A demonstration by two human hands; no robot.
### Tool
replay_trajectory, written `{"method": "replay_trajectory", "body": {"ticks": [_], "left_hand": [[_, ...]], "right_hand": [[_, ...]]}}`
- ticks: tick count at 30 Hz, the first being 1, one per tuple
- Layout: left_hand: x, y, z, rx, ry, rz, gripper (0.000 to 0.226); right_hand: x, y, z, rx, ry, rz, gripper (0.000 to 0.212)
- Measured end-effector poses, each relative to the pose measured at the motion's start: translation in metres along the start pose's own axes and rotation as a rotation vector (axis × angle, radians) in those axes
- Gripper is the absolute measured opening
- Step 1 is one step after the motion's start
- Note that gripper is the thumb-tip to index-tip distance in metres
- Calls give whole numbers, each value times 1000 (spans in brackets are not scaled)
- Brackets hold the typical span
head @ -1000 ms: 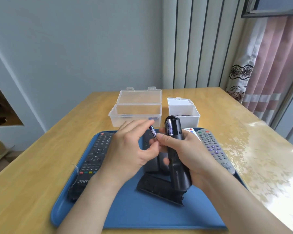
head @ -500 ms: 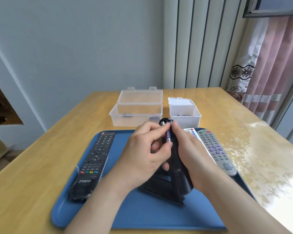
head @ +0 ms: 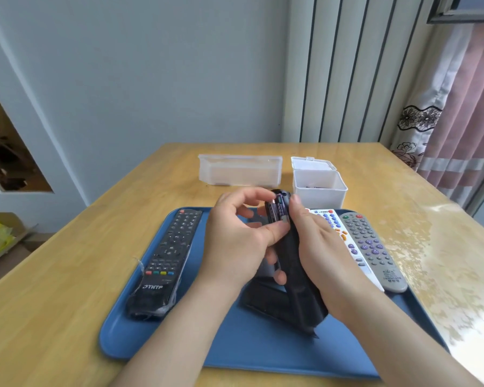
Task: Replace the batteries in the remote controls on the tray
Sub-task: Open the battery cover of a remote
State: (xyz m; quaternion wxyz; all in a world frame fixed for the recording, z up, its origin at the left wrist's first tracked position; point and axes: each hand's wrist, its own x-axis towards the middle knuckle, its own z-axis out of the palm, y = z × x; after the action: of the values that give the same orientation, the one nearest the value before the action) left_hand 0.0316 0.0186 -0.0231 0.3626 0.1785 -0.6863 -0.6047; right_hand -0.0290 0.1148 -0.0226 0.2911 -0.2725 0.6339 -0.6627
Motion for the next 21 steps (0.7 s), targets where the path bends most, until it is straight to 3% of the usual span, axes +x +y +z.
{"method": "replay_trajectory", "body": {"ticks": [4, 7, 14, 16, 18, 19, 21], "left_hand": [[3, 2, -5, -150, -26, -144, 40], [5, 0, -8, -138, -66, -140, 34], [6, 1, -9, -148, 50, -116, 21], [11, -6, -11, -32, 38, -62, 16], [17, -12, -18, 290, 22, 72, 13], [19, -13, -22, 492, -40, 131, 15], [16, -8, -27, 777, -341, 126, 14]], "right_hand": [[-2, 0, 5, -27, -74, -44, 57], [-1, 2, 3, -55, -105, -55, 56], [1, -6, -5, -35, -208, 20, 30], [3, -8, -12, -104, -187, -8, 25], [7, -8, -23, -180, -79, -33, 23], [9, -8, -29, -209, -28, -32, 22], [12, -8, -40, -238, 22, -19, 22]]}}
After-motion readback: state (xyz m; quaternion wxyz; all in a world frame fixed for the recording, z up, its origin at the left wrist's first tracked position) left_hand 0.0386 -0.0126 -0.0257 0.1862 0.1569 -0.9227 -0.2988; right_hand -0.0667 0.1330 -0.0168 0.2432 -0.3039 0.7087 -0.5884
